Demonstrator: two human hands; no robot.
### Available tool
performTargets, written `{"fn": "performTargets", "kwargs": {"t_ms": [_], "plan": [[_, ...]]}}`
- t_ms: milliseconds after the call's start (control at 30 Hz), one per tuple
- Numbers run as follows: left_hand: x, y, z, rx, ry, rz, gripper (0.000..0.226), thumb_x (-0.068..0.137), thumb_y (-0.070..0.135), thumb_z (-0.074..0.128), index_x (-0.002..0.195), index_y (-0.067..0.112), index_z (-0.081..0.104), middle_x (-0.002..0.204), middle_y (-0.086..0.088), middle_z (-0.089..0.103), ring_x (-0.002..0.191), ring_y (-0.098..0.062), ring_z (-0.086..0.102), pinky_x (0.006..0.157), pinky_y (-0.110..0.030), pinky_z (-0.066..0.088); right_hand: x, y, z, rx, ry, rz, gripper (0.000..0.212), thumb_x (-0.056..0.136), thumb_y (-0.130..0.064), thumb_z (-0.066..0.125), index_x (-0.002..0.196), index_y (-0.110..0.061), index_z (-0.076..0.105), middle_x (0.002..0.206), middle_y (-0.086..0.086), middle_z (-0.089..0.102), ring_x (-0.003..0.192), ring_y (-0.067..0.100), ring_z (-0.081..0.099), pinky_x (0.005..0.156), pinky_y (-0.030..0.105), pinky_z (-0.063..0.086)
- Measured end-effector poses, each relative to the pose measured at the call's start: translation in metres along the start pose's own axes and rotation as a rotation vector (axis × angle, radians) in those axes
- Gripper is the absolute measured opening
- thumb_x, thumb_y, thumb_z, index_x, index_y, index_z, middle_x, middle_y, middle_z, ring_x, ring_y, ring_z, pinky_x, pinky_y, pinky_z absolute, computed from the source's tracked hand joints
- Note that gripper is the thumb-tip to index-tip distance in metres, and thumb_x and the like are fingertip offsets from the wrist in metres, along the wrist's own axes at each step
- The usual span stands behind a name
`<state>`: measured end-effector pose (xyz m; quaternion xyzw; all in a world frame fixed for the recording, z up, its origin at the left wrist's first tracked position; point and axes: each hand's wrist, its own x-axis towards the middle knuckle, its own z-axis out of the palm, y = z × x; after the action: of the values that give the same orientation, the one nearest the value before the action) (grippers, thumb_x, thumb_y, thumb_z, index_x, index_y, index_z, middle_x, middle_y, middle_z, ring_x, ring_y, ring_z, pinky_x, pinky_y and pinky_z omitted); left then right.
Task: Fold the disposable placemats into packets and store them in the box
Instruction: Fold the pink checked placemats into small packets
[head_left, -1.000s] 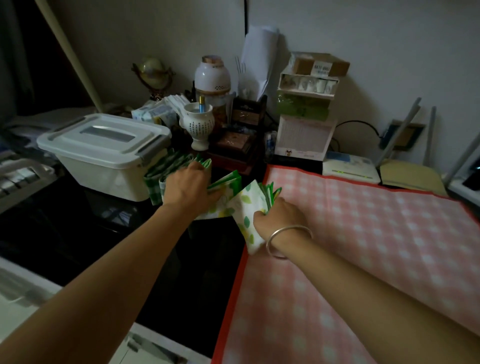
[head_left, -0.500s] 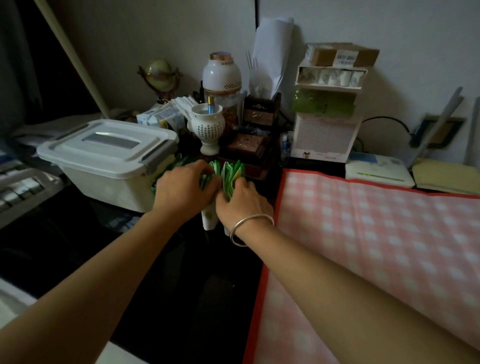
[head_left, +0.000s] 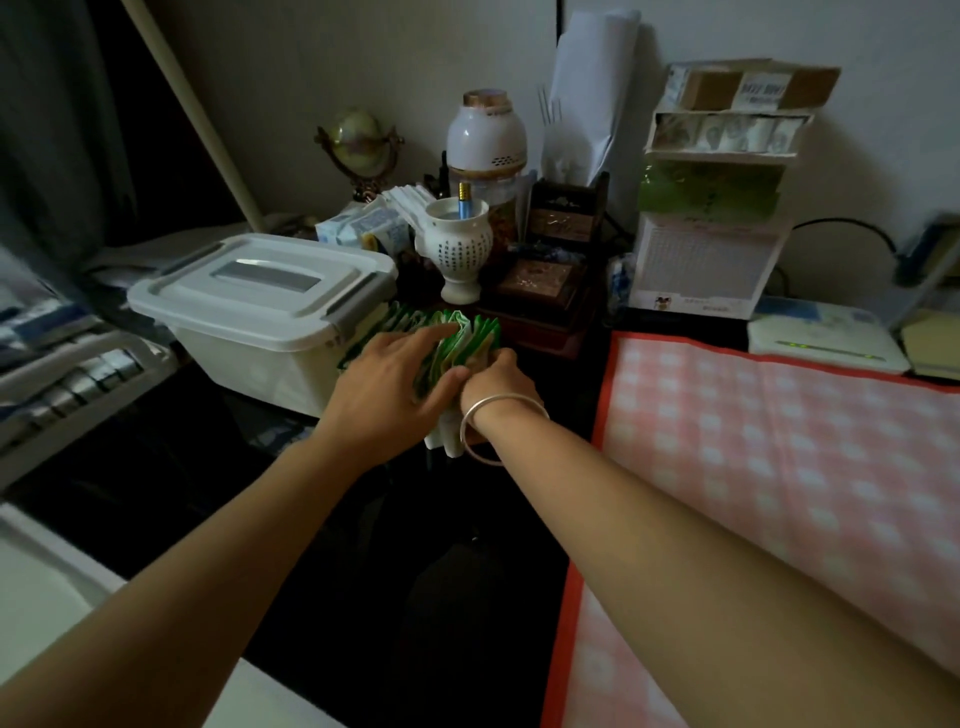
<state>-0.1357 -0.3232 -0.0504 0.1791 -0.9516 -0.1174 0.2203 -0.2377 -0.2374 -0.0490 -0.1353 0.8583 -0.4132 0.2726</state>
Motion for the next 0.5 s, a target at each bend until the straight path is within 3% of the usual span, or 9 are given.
{"fn": "performTargets", "kwargs": {"t_ms": [67, 133, 267, 367, 500], "plan": [[0.000, -0.003, -0.002, 0.041, -0.032, 0.031, 0.071, 0.085, 0.071, 0.027, 0.143, 0.036, 0.045, 0.136, 0.006, 0.057, 0.130, -0.019, 0.043, 0.095, -0.038, 0.045, 0.004, 0.003, 0.000, 0.046, -0.030, -0.004, 0.042, 0.097, -0.039, 0.042, 0.136, -0.024, 0.038, 0.127, 0.011, 0.053, 0.112, 0.033, 0.055, 0.082, 0.038, 0.042], [0.002, -0.006, -0.004, 0.099, -0.076, 0.063, 0.074, 0.084, 0.072, 0.022, 0.147, 0.037, 0.040, 0.141, 0.007, 0.052, 0.131, -0.018, 0.039, 0.097, -0.036, 0.043, 0.004, 0.007, 0.000, 0.128, -0.054, -0.041, 0.044, 0.096, -0.048, 0.038, 0.135, -0.027, 0.041, 0.125, 0.008, 0.055, 0.111, 0.032, 0.056, 0.089, 0.039, 0.045], [0.005, -0.002, -0.007, 0.239, -0.130, 0.105, 0.071, 0.089, 0.067, 0.015, 0.147, 0.035, 0.039, 0.147, 0.006, 0.042, 0.129, -0.022, 0.034, 0.093, -0.044, 0.047, 0.016, 0.021, 0.014, 0.319, -0.077, -0.052, 0.063, 0.075, -0.068, 0.033, 0.127, -0.036, 0.050, 0.126, 0.003, 0.059, 0.110, 0.032, 0.059, 0.097, 0.052, 0.046], [0.010, 0.007, -0.006, 0.312, -0.168, 0.115, 0.053, 0.101, 0.053, 0.023, 0.150, 0.036, 0.033, 0.159, 0.011, 0.019, 0.133, -0.022, 0.027, 0.096, -0.045, 0.043, 0.007, 0.021, 0.009, 0.319, -0.080, -0.079, 0.051, 0.090, -0.059, 0.033, 0.132, -0.034, 0.047, 0.129, 0.005, 0.057, 0.113, 0.033, 0.057, 0.098, 0.051, 0.046], [0.014, 0.015, -0.006, 0.380, -0.249, 0.051, 0.058, 0.100, 0.055, 0.014, 0.155, 0.036, 0.017, 0.161, 0.019, 0.015, 0.139, -0.017, 0.021, 0.102, -0.040, 0.038, 0.003, 0.021, 0.001, 0.273, -0.066, -0.097, 0.047, 0.099, -0.050, 0.031, 0.141, -0.031, 0.040, 0.135, 0.004, 0.053, 0.119, 0.031, 0.053, 0.102, 0.047, 0.043]]}}
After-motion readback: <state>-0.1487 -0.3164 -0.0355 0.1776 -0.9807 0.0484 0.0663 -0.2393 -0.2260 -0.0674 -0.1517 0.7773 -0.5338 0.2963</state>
